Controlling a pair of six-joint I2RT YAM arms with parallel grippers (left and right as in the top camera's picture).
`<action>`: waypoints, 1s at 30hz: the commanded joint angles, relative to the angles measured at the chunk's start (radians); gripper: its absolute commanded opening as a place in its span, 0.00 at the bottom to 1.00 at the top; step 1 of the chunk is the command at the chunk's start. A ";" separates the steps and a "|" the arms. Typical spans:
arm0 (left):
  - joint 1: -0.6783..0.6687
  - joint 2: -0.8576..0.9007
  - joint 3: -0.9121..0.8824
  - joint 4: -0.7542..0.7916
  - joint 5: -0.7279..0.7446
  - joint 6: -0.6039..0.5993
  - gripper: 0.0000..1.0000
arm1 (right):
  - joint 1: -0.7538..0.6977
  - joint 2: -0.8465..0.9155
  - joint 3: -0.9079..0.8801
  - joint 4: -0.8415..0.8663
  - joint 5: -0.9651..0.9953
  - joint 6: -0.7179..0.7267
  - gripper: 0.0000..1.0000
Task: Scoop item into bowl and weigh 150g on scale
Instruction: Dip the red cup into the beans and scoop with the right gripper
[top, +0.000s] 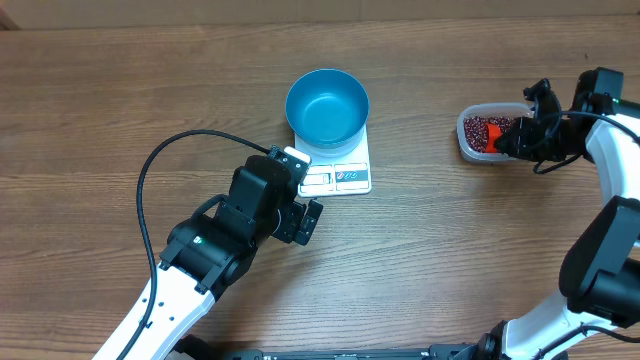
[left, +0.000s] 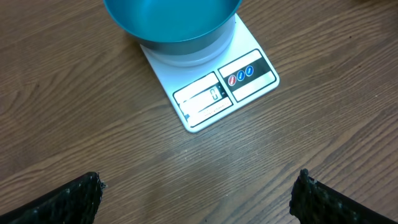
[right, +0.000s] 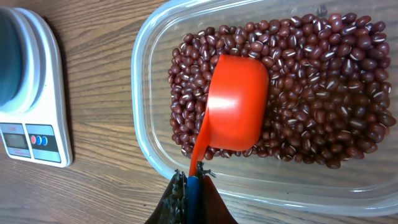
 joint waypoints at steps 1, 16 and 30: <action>0.004 0.002 0.000 0.004 0.012 0.018 1.00 | 0.003 0.049 -0.012 -0.002 -0.051 0.002 0.04; 0.004 0.002 0.000 0.004 0.012 0.018 1.00 | -0.067 0.077 -0.011 -0.005 -0.125 0.002 0.04; 0.004 0.002 0.000 0.004 0.012 0.018 1.00 | -0.133 0.078 -0.011 -0.008 -0.219 0.034 0.04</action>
